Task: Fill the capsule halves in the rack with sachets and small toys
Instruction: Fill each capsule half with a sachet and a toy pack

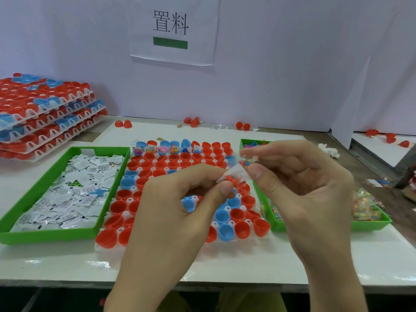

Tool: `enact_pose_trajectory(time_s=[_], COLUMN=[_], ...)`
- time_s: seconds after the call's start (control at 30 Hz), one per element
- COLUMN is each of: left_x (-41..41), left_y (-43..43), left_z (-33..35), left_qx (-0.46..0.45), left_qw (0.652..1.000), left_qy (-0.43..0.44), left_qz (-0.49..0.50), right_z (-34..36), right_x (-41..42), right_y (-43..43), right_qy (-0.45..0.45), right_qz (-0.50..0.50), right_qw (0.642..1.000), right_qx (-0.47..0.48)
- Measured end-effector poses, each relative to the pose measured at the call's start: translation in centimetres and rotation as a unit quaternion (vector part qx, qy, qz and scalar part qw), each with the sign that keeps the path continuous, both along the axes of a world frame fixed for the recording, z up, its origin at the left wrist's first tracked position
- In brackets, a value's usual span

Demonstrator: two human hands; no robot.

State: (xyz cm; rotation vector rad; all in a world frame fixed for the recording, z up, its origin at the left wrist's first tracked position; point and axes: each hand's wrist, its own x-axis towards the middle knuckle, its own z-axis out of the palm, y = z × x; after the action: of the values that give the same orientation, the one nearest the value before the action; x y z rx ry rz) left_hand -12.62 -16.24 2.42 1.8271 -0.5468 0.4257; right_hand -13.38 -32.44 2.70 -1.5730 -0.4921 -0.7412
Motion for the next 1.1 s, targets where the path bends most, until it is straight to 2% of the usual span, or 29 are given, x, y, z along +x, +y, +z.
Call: enact_pose_trajectory(time_s=[0.1, 0.2, 0.4, 0.7, 0.93, 1.1], left_x=[-0.3, 0.1, 0.0, 0.4, 0.1, -0.2], left_y=[0.5, 0.5, 0.3, -0.9, -2.5, -2.8], left_z=[-0.3, -0.6, -0.5, -1.0, -1.2, -0.9], left_qx=[0.012, 0.012, -0.013, -0.145, -0.206, -0.204], left_qw=[1.0, 0.999, 0.999, 0.985, 0.975, 0.975], left_qy=[-0.021, -0.003, 0.036, 0.091, 0.057, 0.014], left_qz=[0.013, 0.041, 0.026, 0.023, 0.061, 0.087], right_z=[-0.1, -0.1, -0.3, -0.5, -1.0, -1.0], right_x=[0.2, 0.4, 0.7, 0.8, 0.7, 0.6], right_y=[0.4, 0.5, 1.0, 1.6, 3.2, 3.7], right_qy=[0.026, 0.048, 0.051, 0.052, 0.012, -0.004], right_qz=[0.031, 0.057, 0.022, -0.017, -0.062, -0.071], right_qw=[0.999, 0.995, 0.997, 0.998, 0.995, 0.994], right_qx=[-0.034, -0.062, -0.045, 0.008, 0.073, 0.077])
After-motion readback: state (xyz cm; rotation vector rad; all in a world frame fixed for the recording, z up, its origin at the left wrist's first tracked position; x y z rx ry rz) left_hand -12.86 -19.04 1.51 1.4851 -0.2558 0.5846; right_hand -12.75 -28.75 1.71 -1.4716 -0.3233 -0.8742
